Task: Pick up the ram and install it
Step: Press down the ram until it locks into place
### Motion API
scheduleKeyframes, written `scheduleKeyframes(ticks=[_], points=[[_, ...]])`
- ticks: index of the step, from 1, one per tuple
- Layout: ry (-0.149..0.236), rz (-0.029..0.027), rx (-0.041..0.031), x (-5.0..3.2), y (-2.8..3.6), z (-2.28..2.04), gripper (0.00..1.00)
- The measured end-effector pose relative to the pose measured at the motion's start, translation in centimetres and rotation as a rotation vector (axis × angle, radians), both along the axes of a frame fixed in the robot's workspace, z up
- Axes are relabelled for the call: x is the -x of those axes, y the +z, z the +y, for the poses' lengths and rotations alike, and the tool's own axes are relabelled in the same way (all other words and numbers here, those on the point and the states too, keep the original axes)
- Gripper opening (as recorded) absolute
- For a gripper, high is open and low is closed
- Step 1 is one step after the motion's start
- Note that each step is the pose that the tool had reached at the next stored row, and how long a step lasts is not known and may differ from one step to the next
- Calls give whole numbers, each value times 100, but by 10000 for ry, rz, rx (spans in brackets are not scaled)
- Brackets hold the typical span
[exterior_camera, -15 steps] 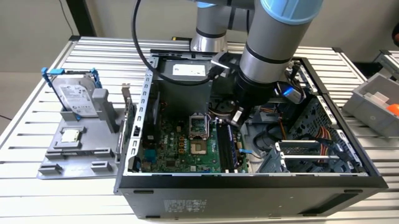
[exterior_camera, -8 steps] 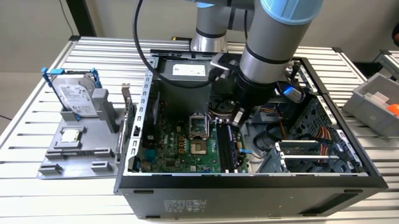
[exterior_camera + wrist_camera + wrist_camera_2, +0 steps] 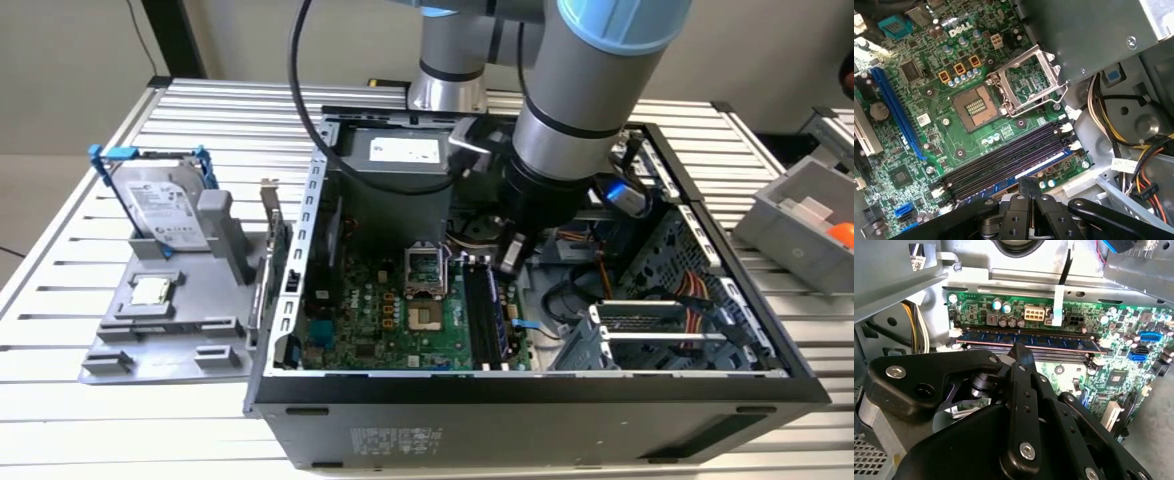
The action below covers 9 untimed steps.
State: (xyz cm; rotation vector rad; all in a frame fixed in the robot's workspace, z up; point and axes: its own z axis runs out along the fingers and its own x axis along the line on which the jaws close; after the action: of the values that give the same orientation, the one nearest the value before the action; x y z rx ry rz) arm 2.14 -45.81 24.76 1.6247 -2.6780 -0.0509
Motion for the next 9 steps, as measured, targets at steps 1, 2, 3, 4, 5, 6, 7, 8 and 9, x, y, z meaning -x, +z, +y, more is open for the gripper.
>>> scheduleKeyframes(ticks=[1, 2, 3, 4, 5, 6, 7, 8, 9], points=[[88, 0, 1, 0, 0, 0, 0], [164, 1, 1, 0, 0, 0, 0], [252, 1, 1, 0, -1, 0, 0], [337, 1, 1, 0, -1, 0, 0], [420, 1, 1, 0, -2, 0, 0], [504, 1, 0, 0, -3, 0, 0], [585, 1, 0, 0, -4, 0, 0], [667, 1, 0, 0, -5, 0, 0], [759, 1, 0, 0, -7, 0, 0]])
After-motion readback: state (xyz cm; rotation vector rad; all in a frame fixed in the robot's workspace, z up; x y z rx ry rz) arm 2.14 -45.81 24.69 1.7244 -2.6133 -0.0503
